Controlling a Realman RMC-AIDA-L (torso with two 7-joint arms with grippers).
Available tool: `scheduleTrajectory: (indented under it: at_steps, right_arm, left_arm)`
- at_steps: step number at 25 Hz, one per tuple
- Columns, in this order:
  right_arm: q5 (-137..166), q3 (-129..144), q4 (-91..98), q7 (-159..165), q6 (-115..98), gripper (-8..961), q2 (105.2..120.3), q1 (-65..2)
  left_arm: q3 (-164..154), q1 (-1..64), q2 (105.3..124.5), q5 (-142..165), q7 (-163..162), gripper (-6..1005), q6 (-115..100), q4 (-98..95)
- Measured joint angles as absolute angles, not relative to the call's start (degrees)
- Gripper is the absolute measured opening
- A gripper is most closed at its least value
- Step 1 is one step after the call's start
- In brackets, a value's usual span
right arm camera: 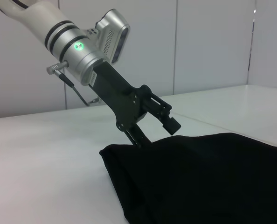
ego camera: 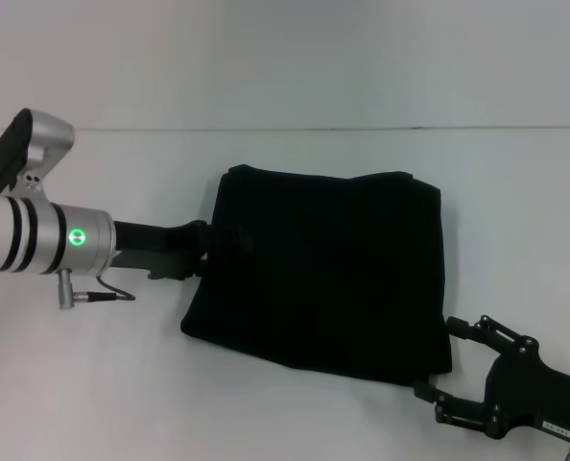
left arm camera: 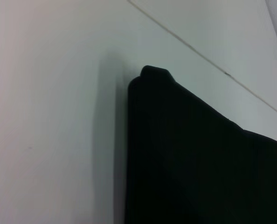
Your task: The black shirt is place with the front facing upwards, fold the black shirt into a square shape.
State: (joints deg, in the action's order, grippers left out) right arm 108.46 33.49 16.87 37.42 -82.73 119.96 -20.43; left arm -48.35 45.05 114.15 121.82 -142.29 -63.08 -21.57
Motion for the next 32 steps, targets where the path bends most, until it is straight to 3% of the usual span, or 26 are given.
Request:
scheduleTrajectory:
  at_steps: [13, 15, 26, 32]
  right_arm:
    - [108.18, 32.95, 16.27, 37.75, -83.29, 944, 119.92, -20.51]
    - [108.15, 32.91, 16.28, 37.76, -83.31, 944, 119.91, -20.55]
    - [108.10, 32.78, 16.35, 37.79, -83.36, 945, 119.87, -21.10]
    - [108.10, 32.68, 16.46, 37.79, -83.39, 945, 119.87, -21.67]
  left_arm:
    - [-51.15, 45.56, 114.22, 121.83, -141.95, 785, -61.40, -22.01]
    - [-52.21, 45.68, 114.22, 121.83, -142.11, 556, -61.15, -22.05]
    - [-52.04, 45.78, 114.17, 121.51, -142.32, 119, -60.57, -22.06]
    - [-49.26, 45.59, 114.16, 121.29, -141.76, 64, -59.79, -22.06]
